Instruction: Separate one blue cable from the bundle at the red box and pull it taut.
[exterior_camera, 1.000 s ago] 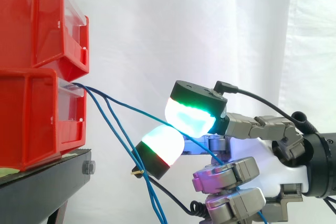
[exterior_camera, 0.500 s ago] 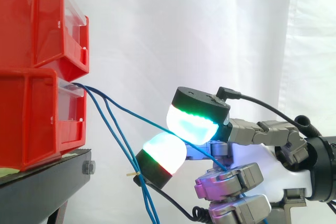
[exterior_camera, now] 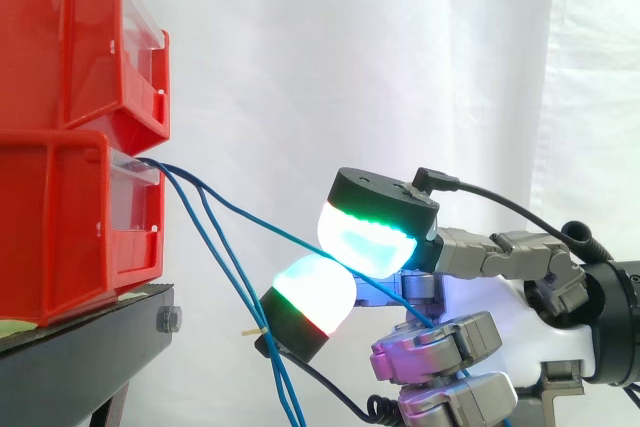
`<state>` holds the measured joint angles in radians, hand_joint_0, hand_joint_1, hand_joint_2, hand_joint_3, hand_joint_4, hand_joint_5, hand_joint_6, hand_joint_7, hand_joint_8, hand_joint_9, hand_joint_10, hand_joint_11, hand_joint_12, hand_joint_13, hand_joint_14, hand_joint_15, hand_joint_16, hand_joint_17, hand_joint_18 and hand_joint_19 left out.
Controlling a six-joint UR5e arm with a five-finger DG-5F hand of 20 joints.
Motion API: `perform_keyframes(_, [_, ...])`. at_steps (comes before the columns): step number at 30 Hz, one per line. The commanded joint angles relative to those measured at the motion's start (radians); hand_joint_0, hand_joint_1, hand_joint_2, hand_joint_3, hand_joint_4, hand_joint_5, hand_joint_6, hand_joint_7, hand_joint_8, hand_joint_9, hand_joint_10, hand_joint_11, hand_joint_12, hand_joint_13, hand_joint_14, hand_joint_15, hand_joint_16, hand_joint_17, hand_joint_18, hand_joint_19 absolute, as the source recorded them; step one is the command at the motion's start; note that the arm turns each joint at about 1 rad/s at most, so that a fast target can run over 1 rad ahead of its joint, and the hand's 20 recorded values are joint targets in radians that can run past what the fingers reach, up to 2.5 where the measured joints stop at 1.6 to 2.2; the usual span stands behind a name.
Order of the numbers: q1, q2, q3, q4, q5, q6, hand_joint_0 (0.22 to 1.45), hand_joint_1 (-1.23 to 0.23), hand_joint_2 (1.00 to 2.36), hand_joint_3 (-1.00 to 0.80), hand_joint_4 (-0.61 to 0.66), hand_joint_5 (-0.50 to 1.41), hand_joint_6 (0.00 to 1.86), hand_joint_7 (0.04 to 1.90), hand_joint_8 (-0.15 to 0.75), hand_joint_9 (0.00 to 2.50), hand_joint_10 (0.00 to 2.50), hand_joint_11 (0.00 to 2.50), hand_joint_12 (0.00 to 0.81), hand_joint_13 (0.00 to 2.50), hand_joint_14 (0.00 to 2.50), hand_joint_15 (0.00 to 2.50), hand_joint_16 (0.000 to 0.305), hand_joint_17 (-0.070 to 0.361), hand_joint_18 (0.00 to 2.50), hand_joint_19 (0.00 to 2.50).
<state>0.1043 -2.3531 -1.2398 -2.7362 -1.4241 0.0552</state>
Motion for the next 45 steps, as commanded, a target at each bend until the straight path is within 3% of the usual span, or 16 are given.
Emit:
perform_keyframes(1, [0.000,0.000,0.000,0.000,-0.001,0.000,0.64,-0.74,1.02,-0.12,-0.18,-0.16,0.92,1.12,0.229,0.98,1.27,1.51,0.328,1.16,0.51,1.59,0.042,0.096,0.89,0.86])
perform_keyframes(45, [0.000,0.000,-0.001,0.000,0.001,0.000,0.64,-0.73,1.02,-0.12,-0.18,-0.16,0.92,1.12,0.228,0.99,1.22,1.52,0.325,1.17,0.48,1.61,0.042,0.095,0.87,0.85])
